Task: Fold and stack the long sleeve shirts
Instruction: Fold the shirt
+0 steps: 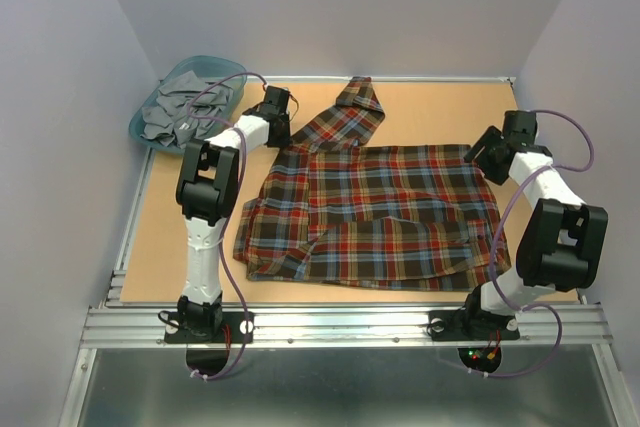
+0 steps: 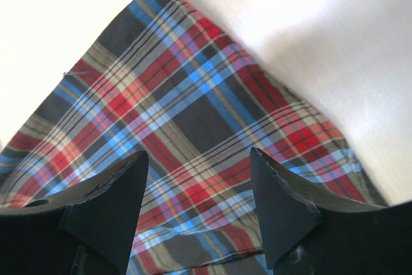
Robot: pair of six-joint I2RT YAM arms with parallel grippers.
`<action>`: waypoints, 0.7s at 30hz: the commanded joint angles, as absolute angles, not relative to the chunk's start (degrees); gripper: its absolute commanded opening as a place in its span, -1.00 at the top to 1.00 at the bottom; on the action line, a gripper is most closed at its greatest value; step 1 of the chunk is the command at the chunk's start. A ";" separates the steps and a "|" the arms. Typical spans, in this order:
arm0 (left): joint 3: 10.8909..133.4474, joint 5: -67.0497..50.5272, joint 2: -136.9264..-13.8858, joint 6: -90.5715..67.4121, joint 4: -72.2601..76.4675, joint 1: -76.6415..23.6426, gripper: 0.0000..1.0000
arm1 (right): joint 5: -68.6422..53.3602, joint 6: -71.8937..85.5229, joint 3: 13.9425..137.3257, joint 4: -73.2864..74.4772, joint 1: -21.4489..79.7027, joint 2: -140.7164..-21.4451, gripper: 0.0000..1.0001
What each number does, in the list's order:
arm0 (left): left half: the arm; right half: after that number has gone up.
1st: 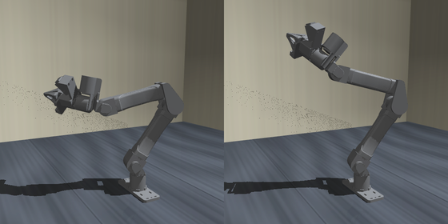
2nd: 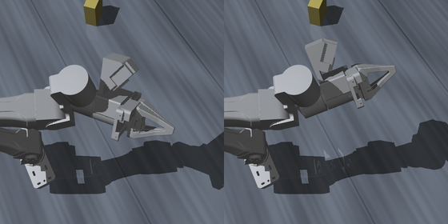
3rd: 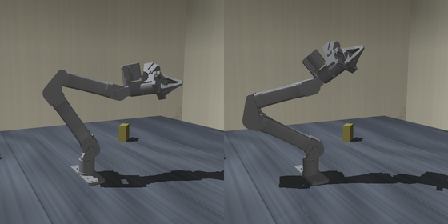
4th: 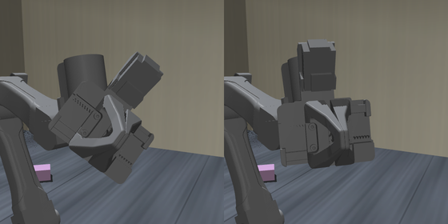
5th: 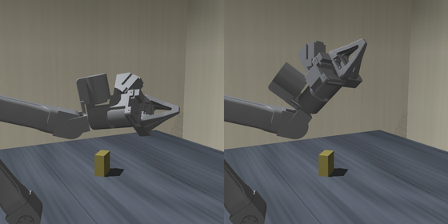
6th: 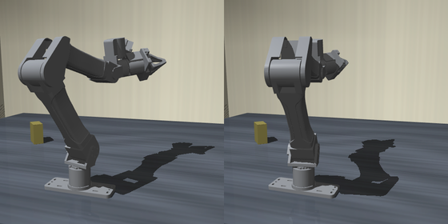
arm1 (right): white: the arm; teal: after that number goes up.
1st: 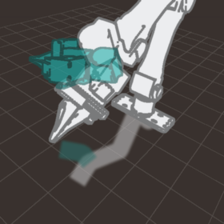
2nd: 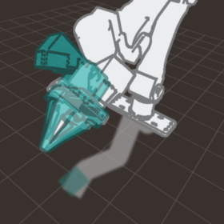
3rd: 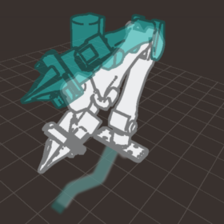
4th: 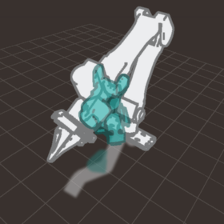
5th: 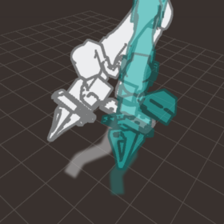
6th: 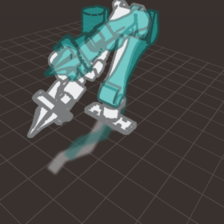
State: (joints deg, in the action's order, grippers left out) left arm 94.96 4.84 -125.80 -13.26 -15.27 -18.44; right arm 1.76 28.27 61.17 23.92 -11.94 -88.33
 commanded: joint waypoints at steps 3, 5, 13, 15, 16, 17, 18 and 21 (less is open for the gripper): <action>96.50 4.48 -128.23 -14.41 -19.69 -18.81 0.87 | 7.90 22.33 69.07 21.36 -12.13 -92.72 -0.39; 96.50 4.83 -127.88 -14.59 -19.60 -18.81 0.91 | 7.91 20.14 71.35 20.57 -12.13 -94.56 -0.37; 95.19 8.17 -127.35 -19.86 -20.83 -18.54 1.00 | -3.51 8.72 78.65 15.65 -12.13 -103.53 -0.30; 95.45 8.96 -127.62 -21.09 -21.44 -18.46 1.00 | -5.88 6.34 80.24 15.64 -12.13 -105.73 -0.31; 95.54 9.14 -127.62 -21.35 -22.05 -18.46 1.00 | -6.15 5.81 80.59 15.56 -12.13 -106.25 -0.31; 95.89 9.40 -127.36 -21.88 -22.15 -18.37 1.00 | -7.02 5.10 80.77 15.64 -12.13 -107.13 -0.31; 95.98 9.49 -127.18 -21.97 -22.06 -18.37 1.00 | -7.21 3.88 81.12 15.64 -12.13 -107.75 -0.31; 96.15 9.58 -126.56 -21.97 -21.62 -18.19 1.00 | -7.91 1.86 81.82 15.56 -12.13 -109.94 -0.31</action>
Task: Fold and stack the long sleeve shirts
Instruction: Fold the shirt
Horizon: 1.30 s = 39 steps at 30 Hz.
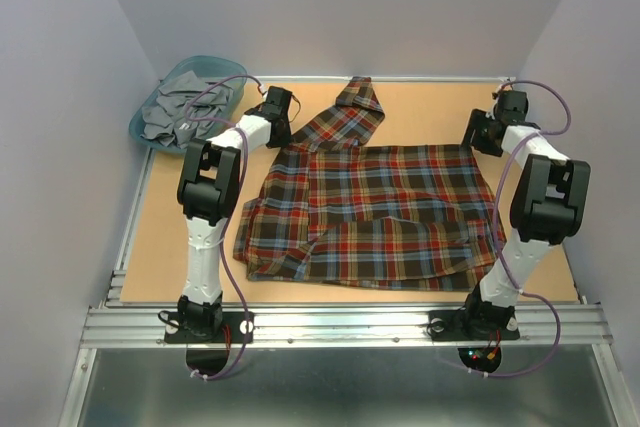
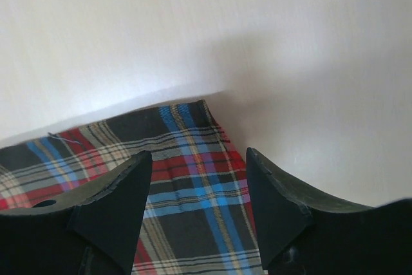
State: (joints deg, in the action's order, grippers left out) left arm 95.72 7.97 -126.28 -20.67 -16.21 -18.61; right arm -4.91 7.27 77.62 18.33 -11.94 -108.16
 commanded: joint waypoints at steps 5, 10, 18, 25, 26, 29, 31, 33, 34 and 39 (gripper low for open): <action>95.98 9.41 -126.39 -21.88 -21.45 -18.11 1.00 | -8.08 0.53 82.53 15.64 -12.13 -112.67 -0.32; 95.80 9.93 -126.56 -21.71 -21.45 -17.93 1.00 | -8.96 -1.32 83.06 15.64 -12.13 -115.40 -0.32; 96.24 10.11 -127.09 -21.45 -21.53 -16.53 1.00 | -10.99 -3.33 84.29 15.64 -12.13 -119.70 -0.29; 96.33 10.46 -127.09 -21.36 -21.62 -15.21 1.00 | -14.59 -3.87 85.25 15.73 -12.13 -121.64 -0.11; 96.24 10.55 -127.18 -21.44 -21.53 -15.21 1.00 | -15.02 -3.87 85.25 15.73 -12.13 -121.73 -0.03; 96.15 10.46 -127.00 -21.45 -21.53 -15.12 1.00 | -14.94 -4.04 84.47 15.82 -12.13 -121.03 0.23; 96.33 10.55 -127.00 -21.53 -21.53 -15.12 1.00 | -14.33 -4.39 84.20 15.73 -12.13 -120.24 0.33; 96.76 10.55 -127.09 -21.45 -21.53 -15.03 1.00 | -13.19 -4.66 84.29 15.73 -12.13 -119.71 0.64; 96.94 10.63 -127.09 -21.45 -21.53 -15.03 1.00 | -12.66 -4.75 84.46 15.73 -12.13 -119.62 0.73; 97.56 11.95 -126.30 -23.28 -21.88 -14.07 1.00 | -8.27 -4.40 86.04 15.73 -12.22 -118.04 0.99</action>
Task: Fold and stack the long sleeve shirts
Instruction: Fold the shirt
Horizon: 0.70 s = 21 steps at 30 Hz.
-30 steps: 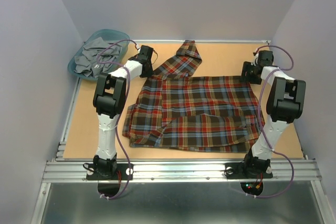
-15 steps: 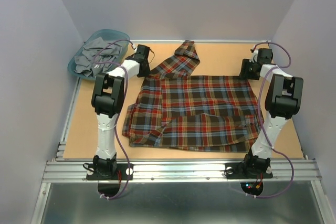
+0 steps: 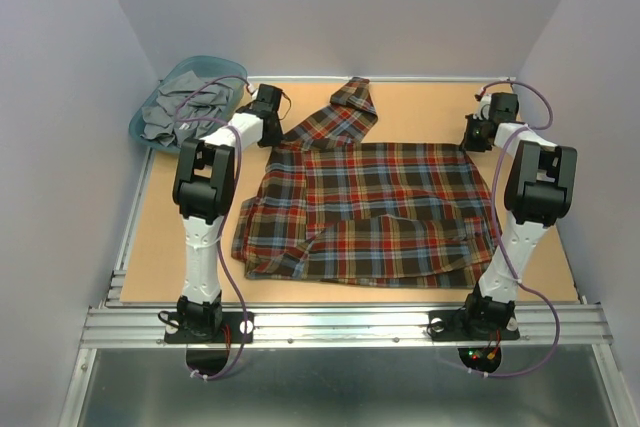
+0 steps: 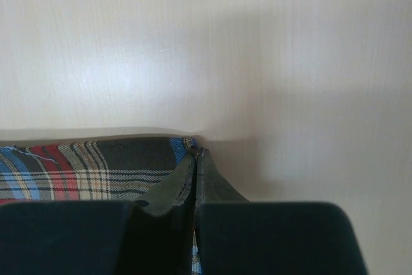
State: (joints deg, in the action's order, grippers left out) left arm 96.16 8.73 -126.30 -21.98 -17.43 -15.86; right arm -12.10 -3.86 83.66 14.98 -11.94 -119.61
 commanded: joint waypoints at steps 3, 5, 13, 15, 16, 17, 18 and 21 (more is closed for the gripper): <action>97.03 11.08 -124.20 -24.61 -20.75 -12.75 1.00 | -6.42 -3.61 87.62 15.73 -12.22 -117.34 0.99; 96.68 11.25 -123.14 -24.79 -19.43 -12.66 1.00 | -6.42 -3.08 88.41 15.64 -12.22 -116.37 0.99; 96.68 12.66 -121.38 -24.79 -17.67 -12.57 1.00 | -6.59 -2.73 90.70 15.64 -12.30 -115.66 0.99; 96.94 12.66 -121.29 -24.70 -17.75 -12.39 1.00 | -6.24 -2.55 90.53 15.56 -12.22 -115.05 0.99; 97.29 12.74 -121.03 -24.52 -17.75 -12.39 1.00 | -6.41 -2.37 90.53 15.56 -12.22 -114.79 0.99; 97.29 12.57 -120.68 -24.17 -17.49 -12.39 1.00 | -6.68 -2.37 90.44 15.47 -12.22 -113.92 0.99; 97.12 12.57 -119.72 -24.00 -17.23 -12.39 1.00 | -7.20 -2.20 90.44 15.47 -12.22 -113.47 0.99; 94.85 12.31 -117.08 -23.12 -15.65 -12.39 1.00 | -7.47 -1.76 89.30 15.38 -12.22 -111.28 0.99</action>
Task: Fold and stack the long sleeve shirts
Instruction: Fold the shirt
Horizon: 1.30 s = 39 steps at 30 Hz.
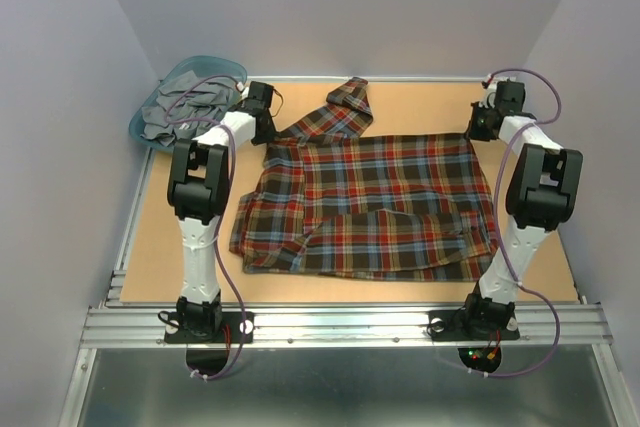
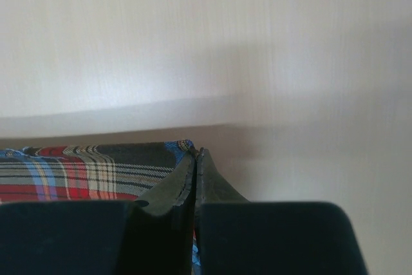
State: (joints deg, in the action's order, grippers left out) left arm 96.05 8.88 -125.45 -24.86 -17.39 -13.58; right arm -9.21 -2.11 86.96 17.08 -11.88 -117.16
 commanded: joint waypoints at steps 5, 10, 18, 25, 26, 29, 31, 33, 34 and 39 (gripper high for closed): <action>91.06 12.57 -112.42 -22.50 -13.01 -12.39 1.00 | -7.03 -0.36 85.52 15.03 -12.22 -107.76 0.99; 88.87 11.87 -109.60 -21.89 -13.01 -12.39 1.00 | -5.36 2.11 81.13 14.85 -12.22 -105.39 0.99; 83.33 12.30 -104.77 -21.97 -12.92 -12.39 1.00 | -3.60 6.50 73.57 13.89 -12.22 -98.36 0.99; 79.02 13.89 -101.08 -21.36 -13.18 -12.39 1.00 | -1.06 11.07 68.38 13.80 -12.22 -94.05 0.99; 78.58 13.89 -100.73 -21.44 -13.18 -12.39 1.00 | -0.62 11.34 67.94 13.80 -12.22 -93.26 0.99; 76.73 13.89 -99.06 -21.53 -13.10 -12.39 1.00 | -0.18 11.95 66.27 13.62 -12.22 -90.80 0.99; 74.98 13.71 -97.48 -21.62 -13.18 -12.48 1.00 | 1.84 12.22 65.13 13.54 -12.22 -89.13 0.99; 73.83 13.19 -96.07 -21.62 -13.18 -12.48 1.00 | 3.07 12.57 64.43 13.54 -12.22 -88.16 0.99; 72.61 13.01 -95.63 -21.53 -13.27 -12.48 1.00 | 3.34 12.92 63.47 13.54 -12.22 -87.72 0.99; 69.44 12.57 -93.52 -20.83 -13.80 -12.83 1.00 | 4.66 14.15 59.86 13.54 -12.22 -85.00 0.99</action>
State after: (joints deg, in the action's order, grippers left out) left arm 71.79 9.04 -97.03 -22.90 -13.02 -13.45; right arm -1.19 13.19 62.83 15.77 -11.55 -87.90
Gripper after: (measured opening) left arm 0.029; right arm 0.021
